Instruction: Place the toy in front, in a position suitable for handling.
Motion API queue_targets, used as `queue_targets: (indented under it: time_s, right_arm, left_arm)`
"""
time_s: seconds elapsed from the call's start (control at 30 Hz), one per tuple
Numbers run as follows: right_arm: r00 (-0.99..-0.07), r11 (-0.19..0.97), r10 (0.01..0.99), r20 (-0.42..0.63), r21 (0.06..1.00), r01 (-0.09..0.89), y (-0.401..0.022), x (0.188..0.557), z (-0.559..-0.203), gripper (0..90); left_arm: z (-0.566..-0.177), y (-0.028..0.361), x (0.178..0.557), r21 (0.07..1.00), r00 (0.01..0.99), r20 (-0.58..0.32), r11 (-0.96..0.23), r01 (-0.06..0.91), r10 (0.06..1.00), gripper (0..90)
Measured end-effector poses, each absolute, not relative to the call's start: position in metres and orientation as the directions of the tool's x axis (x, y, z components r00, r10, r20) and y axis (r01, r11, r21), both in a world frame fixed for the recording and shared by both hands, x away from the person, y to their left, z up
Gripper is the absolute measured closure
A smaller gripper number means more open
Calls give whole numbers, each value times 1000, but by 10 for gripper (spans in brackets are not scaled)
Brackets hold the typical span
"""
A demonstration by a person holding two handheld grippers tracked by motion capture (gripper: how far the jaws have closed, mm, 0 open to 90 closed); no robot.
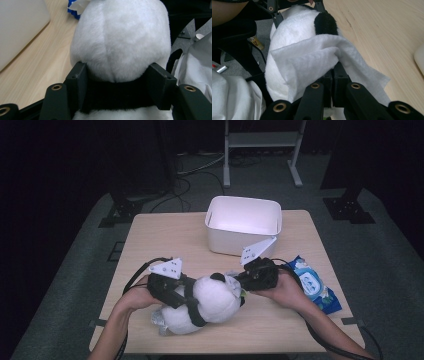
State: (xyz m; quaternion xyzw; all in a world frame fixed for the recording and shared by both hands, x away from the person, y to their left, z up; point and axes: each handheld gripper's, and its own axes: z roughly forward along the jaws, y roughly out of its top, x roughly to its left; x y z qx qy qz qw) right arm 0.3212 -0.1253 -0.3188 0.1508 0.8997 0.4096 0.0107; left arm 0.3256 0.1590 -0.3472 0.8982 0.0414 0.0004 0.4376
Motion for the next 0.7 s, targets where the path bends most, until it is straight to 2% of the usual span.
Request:
queue_targets:
  time_s: [0.43, 0.7]
  right_arm:
    - [-942, 668, 335, 17, 701, 251, -146, 313, -285, 874]
    - [-949, 703, 314, -18, 677, 219, -125, 317, -283, 874]
  left_arm:
    - [-355, 125, 339, 838, 999, -23, -543, 41, 40, 395]
    - [-360, 141, 335, 821, 996, -21, -567, 67, 88, 362]
